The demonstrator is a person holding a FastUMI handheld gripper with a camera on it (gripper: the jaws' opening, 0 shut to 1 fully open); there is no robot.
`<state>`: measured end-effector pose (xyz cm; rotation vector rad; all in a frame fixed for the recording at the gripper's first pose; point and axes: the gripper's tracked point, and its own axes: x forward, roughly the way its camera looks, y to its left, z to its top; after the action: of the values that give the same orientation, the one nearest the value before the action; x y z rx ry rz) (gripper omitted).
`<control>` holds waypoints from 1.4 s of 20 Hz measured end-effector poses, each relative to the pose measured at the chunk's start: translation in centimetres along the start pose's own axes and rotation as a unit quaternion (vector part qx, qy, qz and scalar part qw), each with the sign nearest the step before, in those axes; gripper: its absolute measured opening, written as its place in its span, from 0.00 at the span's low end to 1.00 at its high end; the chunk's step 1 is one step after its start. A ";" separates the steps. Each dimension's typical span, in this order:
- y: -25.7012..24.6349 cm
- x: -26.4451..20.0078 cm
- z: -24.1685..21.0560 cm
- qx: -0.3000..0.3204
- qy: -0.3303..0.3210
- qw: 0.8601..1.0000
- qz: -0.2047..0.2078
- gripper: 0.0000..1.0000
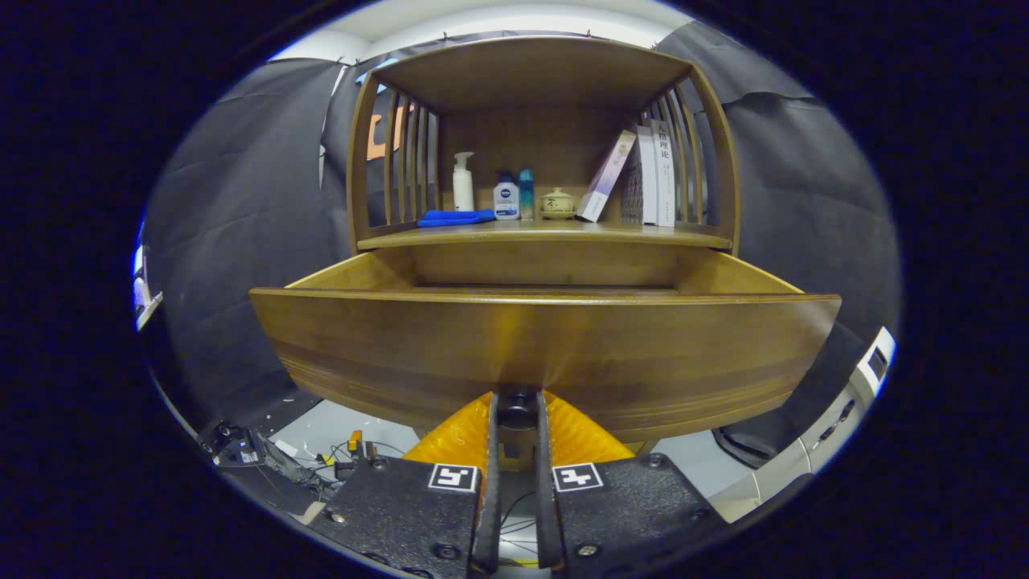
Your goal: Pull open the drawer, take out the items inside it, and place them on the countertop above the cabinet.
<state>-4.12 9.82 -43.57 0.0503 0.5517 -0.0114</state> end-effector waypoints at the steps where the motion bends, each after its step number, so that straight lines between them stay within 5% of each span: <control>1: 0.1 -0.2 -0.2 -0.002 0.002 1.000 0.002 0.21; 13: 0.6 -1.3 -0.6 -0.019 0.037 0.999 -0.001 0.22; 17: 0.5 -2.3 0.5 0.002 0.050 0.999 0.002 0.30; 20: 2.0 -3.7 3.4 -0.014 0.028 0.999 0.038 0.33; 25: 3.2 -4.5 6.9 0.001 0.037 0.996 0.084 0.64; 28: 3.8 -4.6 9.0 0.010 0.034 0.994 0.102 0.69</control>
<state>-3.24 13.19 -33.31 0.1275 0.6132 0.1846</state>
